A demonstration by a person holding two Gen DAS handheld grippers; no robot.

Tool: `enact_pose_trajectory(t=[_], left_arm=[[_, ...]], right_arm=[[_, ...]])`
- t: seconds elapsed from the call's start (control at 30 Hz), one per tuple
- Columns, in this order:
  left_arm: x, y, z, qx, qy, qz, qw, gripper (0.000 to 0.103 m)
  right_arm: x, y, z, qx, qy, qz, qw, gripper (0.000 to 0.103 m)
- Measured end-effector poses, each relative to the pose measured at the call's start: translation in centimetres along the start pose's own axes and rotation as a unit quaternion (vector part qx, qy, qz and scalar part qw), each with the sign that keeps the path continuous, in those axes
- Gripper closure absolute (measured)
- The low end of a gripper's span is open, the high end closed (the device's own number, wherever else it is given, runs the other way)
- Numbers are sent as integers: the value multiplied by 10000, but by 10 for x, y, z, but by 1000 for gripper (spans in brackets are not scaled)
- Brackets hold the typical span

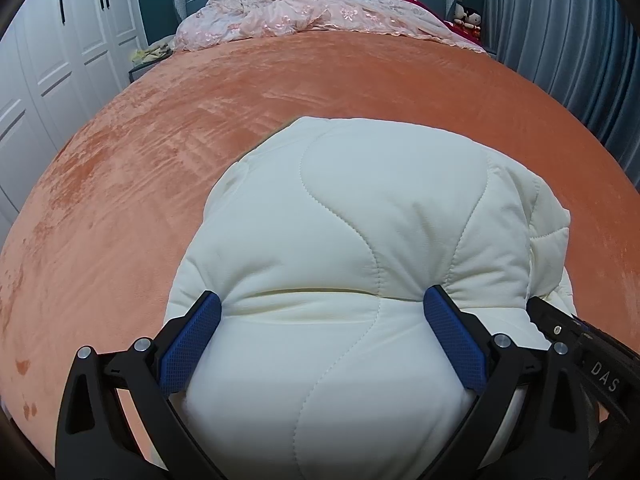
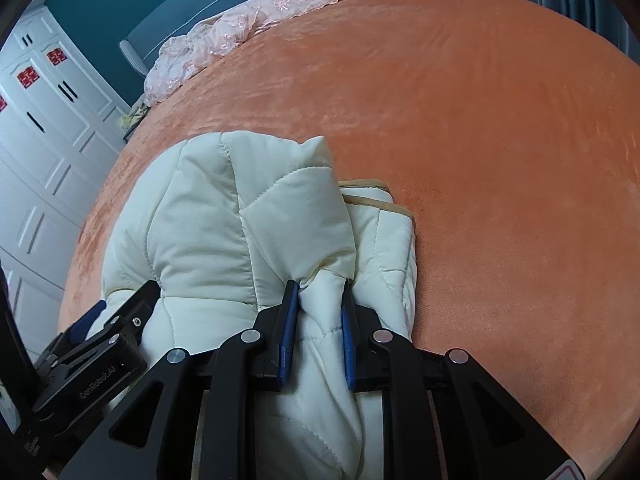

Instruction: Fold large clothes

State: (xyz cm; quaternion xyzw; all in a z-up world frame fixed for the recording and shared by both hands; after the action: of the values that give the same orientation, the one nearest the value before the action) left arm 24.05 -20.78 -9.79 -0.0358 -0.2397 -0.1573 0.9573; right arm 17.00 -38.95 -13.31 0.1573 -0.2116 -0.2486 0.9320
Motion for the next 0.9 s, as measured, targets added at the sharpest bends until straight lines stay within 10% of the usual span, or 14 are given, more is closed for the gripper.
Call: enact_pose_trajectory(t=[0.43,0.67,0.9], left_arm=[[-77,47,74,-1034,992,451,9886,11],[-112,54,71,-1024,1331,516,9844,12],[-122,49,67,-863,1461,386,9848,12]], right_arm=[[-75,16,100,222,257,161,9993,56],[-101,24,86,-119,364,558,9977,85],[-109,12,75,-366,549,440,9968,87]])
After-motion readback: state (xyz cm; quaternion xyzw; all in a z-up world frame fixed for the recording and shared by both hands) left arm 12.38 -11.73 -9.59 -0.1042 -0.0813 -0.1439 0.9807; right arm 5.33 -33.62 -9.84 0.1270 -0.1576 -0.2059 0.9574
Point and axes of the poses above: each gripper's, at about its wrist camera, not at the fingertips, and z roughly against the way its jaws point, y to its left, x to its top, the point moved 10 cm from there along -z, roughly the way its jaws point, and after that the axes turned 10 degrees about y, right-handed, at the moved point
